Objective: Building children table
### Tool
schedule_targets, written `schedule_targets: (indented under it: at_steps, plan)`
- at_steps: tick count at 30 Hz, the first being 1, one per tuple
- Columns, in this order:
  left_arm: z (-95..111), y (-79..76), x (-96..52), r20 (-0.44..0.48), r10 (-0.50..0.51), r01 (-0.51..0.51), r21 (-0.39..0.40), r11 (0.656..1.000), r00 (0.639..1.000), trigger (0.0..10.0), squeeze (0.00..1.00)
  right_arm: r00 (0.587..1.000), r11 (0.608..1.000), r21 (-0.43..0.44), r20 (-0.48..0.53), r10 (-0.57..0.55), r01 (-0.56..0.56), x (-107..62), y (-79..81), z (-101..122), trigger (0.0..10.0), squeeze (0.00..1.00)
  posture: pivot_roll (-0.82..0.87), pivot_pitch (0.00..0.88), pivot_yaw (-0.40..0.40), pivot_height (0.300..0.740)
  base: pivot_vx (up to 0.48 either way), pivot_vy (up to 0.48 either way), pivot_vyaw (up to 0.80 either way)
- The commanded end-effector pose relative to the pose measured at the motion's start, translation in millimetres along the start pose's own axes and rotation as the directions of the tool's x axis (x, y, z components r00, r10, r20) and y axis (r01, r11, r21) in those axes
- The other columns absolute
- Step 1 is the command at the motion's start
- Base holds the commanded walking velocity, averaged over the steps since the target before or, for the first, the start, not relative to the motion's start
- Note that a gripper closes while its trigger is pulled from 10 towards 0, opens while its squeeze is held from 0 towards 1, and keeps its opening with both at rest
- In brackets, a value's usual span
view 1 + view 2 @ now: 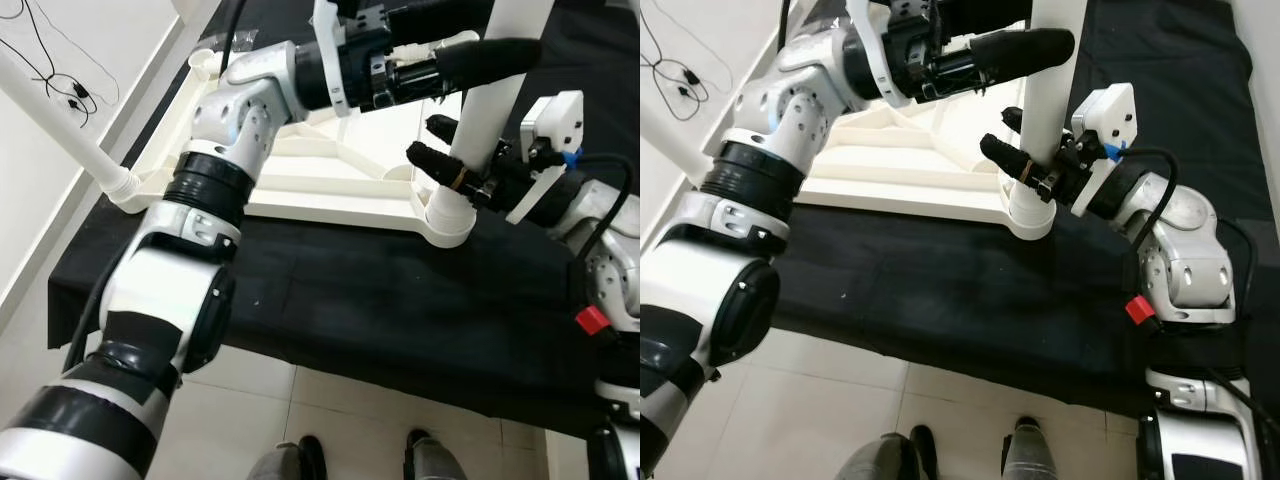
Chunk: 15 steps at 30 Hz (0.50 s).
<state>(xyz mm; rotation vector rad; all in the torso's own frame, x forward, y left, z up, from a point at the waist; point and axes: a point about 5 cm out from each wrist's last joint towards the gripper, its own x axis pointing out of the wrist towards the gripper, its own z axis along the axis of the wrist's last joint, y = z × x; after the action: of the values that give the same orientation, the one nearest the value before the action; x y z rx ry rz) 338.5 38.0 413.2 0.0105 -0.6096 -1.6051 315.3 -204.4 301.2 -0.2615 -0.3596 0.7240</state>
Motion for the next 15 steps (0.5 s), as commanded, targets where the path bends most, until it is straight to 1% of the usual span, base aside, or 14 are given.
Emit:
schedule_targets:
  at_steps: [1, 2, 3, 4, 5, 6, 7, 9, 10, 11, 12, 13, 14, 15]
  plan:
    - [13, 0.3, -13.5, 0.035, 0.022, -0.023, 0.020, 1.000, 0.999, 10.0, 1.00, 0.997, 0.997, 0.048, -0.053, -0.053, 0.056, -3.4, 5.4, -17, 0.0, 0.00, -0.03, 0.280, 0.190, 0.740, 0.000, 0.000, 0.00]
    - [22, -1.6, -23.4, 0.056, 0.046, -0.047, 0.026, 0.999, 0.997, 10.0, 1.00, 0.992, 0.993, 0.047, -0.069, -0.106, 0.109, -5.2, 10.0, -21, 0.0, 0.00, -0.03, 0.282, 0.185, 0.740, 0.000, 0.000, 0.00]
    - [22, -1.6, -23.4, 0.056, 0.046, -0.047, 0.026, 0.999, 0.997, 10.0, 1.00, 0.992, 0.993, 0.047, -0.069, -0.106, 0.109, -5.2, 10.0, -21, 0.0, 0.00, -0.03, 0.282, 0.185, 0.740, 0.000, 0.000, 0.00]
    - [30, -4.6, -32.6, 0.076, 0.071, -0.073, 0.027, 0.997, 0.995, 10.0, 1.00, 0.983, 0.987, 0.045, -0.104, -0.150, 0.155, -5.7, 17.6, -25, 0.0, 0.00, -0.03, 0.286, 0.182, 0.740, 0.000, 0.000, 0.00]
    - [30, -4.6, -32.6, 0.076, 0.071, -0.073, 0.027, 0.997, 0.995, 10.0, 1.00, 0.983, 0.987, 0.045, -0.104, -0.150, 0.155, -5.7, 17.6, -25, 0.0, 0.00, -0.03, 0.286, 0.182, 0.740, 0.000, 0.000, 0.00]
    - [38, -9.4, -44.1, 0.085, 0.104, -0.108, 0.043, 0.993, 0.991, 10.0, 1.00, 0.968, 0.978, 0.020, -0.150, -0.201, 0.206, -5.5, 28.1, -33, 0.0, 0.00, -0.03, 0.287, 0.178, 0.740, 0.000, 0.000, 0.00]
    - [38, -9.4, -44.1, 0.085, 0.104, -0.108, 0.043, 0.993, 0.991, 10.0, 1.00, 0.968, 0.978, 0.020, -0.150, -0.201, 0.206, -5.5, 28.1, -33, 0.0, 0.00, -0.03, 0.287, 0.178, 0.740, 0.000, 0.000, 0.00]
    - [48, -17.9, -64.9, 0.120, 0.201, -0.207, 0.040, 0.977, 0.972, 10.0, 1.00, 0.896, 0.946, -0.083, -0.305, -0.324, 0.314, -6.8, 44.9, -50, 0.0, 0.00, -0.02, 0.287, 0.174, 0.740, 0.000, 0.000, 0.00]
    - [48, -17.9, -64.9, 0.120, 0.201, -0.207, 0.040, 0.977, 0.972, 10.0, 1.00, 0.896, 0.946, -0.083, -0.305, -0.324, 0.314, -6.8, 44.9, -50, 0.0, 0.00, -0.02, 0.287, 0.174, 0.740, 0.000, 0.000, 0.00]
    - [49, -24.1, -76.7, 0.110, 0.249, -0.255, 0.052, 0.965, 0.962, 10.0, 1.00, 0.813, 0.910, -0.132, -0.412, -0.411, 0.393, -12.3, 49.9, -61, 0.0, 0.00, -0.02, 0.286, 0.170, 0.740, 0.000, 0.000, 0.00]
    - [49, -24.1, -76.7, 0.110, 0.249, -0.255, 0.052, 0.965, 0.962, 10.0, 1.00, 0.813, 0.910, -0.132, -0.412, -0.411, 0.393, -12.3, 49.9, -61, 0.0, 0.00, -0.02, 0.286, 0.170, 0.740, 0.000, 0.000, 0.00]
    - [46, -31.4, -88.6, 0.113, 0.308, -0.313, 0.029, 0.949, 0.945, 10.0, 1.00, 0.756, 0.886, -0.146, -0.471, -0.454, 0.440, -15.3, 57.4, -67, 0.0, 0.00, -0.01, 0.289, 0.159, 0.740, 0.000, 0.000, 0.00]
    - [46, -31.4, -88.6, 0.113, 0.308, -0.313, 0.029, 0.949, 0.945, 10.0, 1.00, 0.756, 0.886, -0.146, -0.471, -0.454, 0.440, -15.3, 57.4, -67, 0.0, 0.00, -0.01, 0.289, 0.159, 0.740, 0.000, 0.000, 0.00]
    - [43, -36.6, -95.6, 0.111, 0.343, -0.347, 0.014, 0.938, 0.933, 10.0, 1.00, 0.725, 0.873, -0.147, -0.502, -0.472, 0.466, -17.0, 62.4, -70, 0.0, 0.00, -0.01, 0.289, 0.159, 0.740, 0.000, 0.000, 0.00]
